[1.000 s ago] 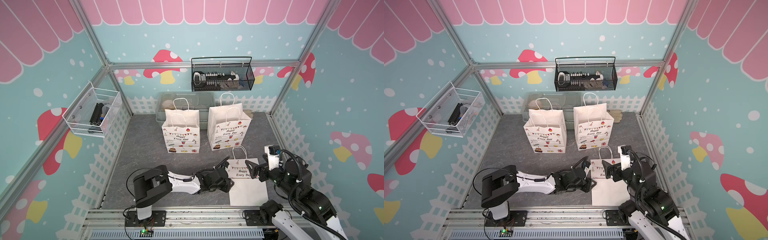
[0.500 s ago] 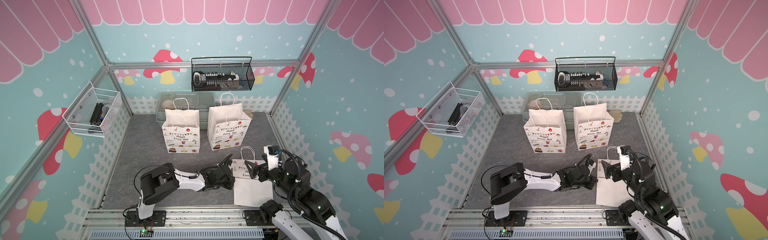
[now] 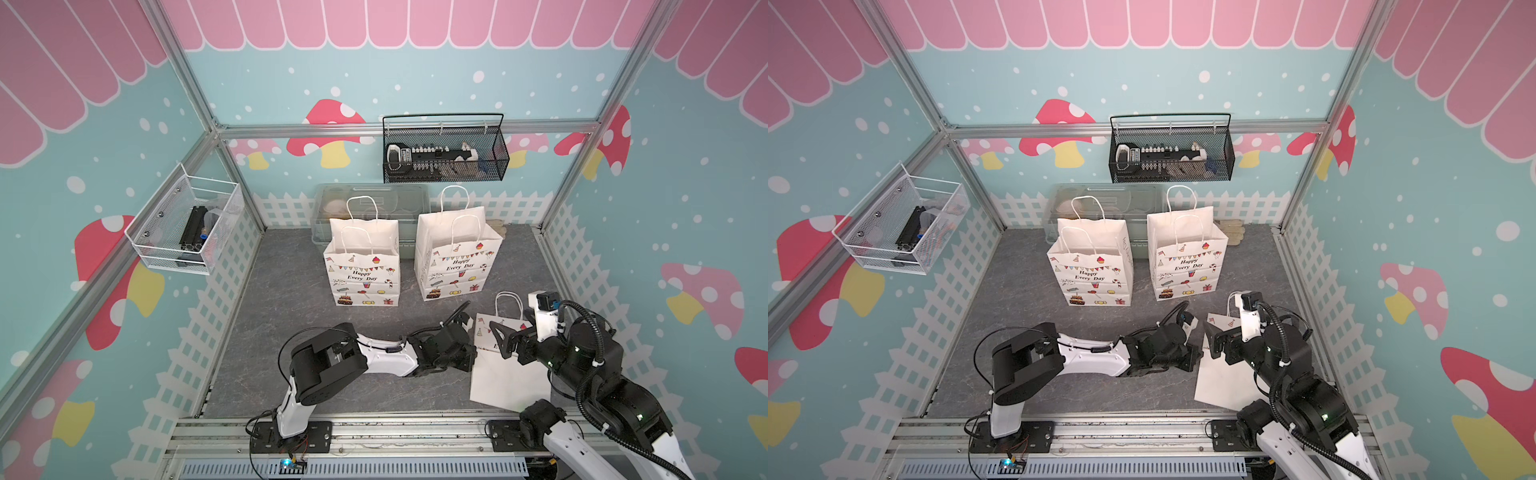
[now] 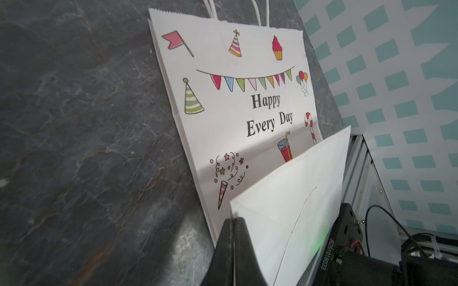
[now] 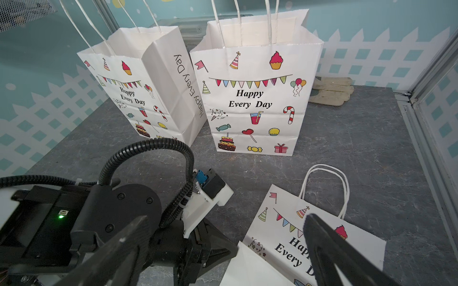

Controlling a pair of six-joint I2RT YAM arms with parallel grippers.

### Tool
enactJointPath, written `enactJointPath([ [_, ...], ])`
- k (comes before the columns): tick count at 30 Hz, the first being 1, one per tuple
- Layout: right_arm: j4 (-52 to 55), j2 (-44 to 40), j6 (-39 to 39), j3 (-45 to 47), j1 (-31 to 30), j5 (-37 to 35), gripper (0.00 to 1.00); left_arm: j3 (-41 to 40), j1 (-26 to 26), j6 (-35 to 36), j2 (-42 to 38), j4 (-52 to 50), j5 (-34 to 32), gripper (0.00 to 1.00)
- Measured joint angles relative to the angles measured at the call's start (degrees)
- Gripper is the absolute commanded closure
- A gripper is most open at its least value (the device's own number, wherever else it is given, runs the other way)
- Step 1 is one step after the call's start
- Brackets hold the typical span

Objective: Put away the paper bag
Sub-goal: Place the paper bag at the center of the board.

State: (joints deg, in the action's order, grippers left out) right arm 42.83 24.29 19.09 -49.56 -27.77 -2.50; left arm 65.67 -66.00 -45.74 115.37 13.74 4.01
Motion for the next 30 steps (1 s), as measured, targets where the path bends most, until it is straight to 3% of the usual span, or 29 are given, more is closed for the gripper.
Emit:
enactJointPath([
  [11,0.02,-0.17,-0.04,0.0,0.0,0.0,0.01,0.15,-0.07,-3.58,2.47,4.52,-6.51,0.99],
  [15,0.04,-0.17,-0.2,0.0,0.0,-0.02,0.01,2.08,0.48,0.33,2.4,1.57,-5.79,0.65],
  [18,0.07,-0.17,-0.22,0.0,0.0,0.0,0.01,5.22,1.14,4.72,2.21,-2.01,-4.02,0.52],
  [25,0.22,-0.11,-0.35,-0.2,0.0,0.2,0.01,10.23,2.54,14.34,1.4,-6.29,2.21,0.45],
  [30,0.48,0.07,-0.48,-1.25,0.0,-0.09,0.01,8.94,3.02,14.86,1.51,-1.77,9.55,0.41],
])
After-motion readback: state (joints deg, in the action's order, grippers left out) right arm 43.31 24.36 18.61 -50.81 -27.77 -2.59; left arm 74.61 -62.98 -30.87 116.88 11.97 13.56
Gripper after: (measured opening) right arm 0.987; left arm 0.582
